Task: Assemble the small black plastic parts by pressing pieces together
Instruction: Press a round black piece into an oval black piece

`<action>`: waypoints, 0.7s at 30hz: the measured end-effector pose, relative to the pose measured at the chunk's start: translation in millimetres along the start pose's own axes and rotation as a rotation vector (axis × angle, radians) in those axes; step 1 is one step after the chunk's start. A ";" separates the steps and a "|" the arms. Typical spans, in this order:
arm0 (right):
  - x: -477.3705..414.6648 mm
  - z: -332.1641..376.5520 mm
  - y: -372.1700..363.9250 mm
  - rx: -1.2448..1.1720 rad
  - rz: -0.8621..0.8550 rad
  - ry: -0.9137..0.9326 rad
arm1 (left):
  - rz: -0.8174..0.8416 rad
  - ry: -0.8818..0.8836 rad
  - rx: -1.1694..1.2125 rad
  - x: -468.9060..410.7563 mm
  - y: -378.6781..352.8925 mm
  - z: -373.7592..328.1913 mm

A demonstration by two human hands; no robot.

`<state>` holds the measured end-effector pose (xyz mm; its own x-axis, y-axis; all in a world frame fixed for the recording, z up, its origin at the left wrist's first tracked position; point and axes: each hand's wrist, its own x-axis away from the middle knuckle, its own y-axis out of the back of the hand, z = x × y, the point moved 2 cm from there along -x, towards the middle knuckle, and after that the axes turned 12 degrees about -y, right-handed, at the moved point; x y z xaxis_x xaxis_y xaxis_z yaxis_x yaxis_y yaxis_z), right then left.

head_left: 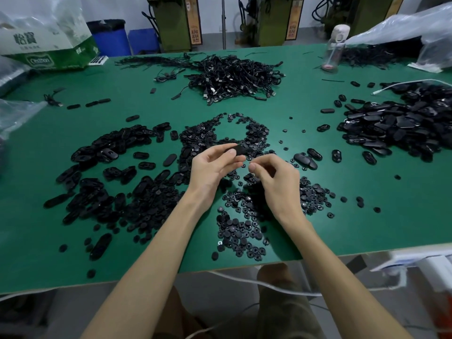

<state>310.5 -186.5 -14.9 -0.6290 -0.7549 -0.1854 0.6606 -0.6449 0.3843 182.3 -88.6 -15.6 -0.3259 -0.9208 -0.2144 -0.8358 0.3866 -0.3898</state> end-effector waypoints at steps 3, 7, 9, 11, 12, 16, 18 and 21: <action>1.3 0.9 1.3 -0.032 -0.009 0.008 | 0.049 -0.007 0.053 2.0 -1.6 -2.8; 2.4 1.4 2.2 0.000 -0.015 0.053 | 0.079 -0.002 0.160 3.5 0.1 -5.4; 3.2 2.4 2.2 0.021 -0.020 0.078 | 0.081 0.008 0.175 3.8 1.5 -5.9; 4.3 3.6 2.2 0.028 -0.017 0.092 | 0.070 0.013 0.153 3.7 1.8 -4.8; 4.8 4.3 2.2 0.026 -0.014 0.097 | 0.066 0.012 0.134 3.4 1.9 -4.3; 5.8 6.4 2.8 0.017 0.001 0.107 | 0.086 0.003 0.032 2.2 2.7 -2.8; 7.0 7.1 3.2 -0.014 0.010 0.098 | 0.086 0.006 -0.003 2.3 3.6 -2.9; 7.3 7.1 3.6 -0.069 0.016 0.067 | 0.079 -0.009 -0.008 2.1 4.5 -4.2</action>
<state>305.4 -193.5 -8.5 -0.5906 -0.7703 -0.2405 0.6987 -0.6372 0.3251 175.9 -89.0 -14.0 -0.3871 -0.8867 -0.2526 -0.8112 0.4578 -0.3638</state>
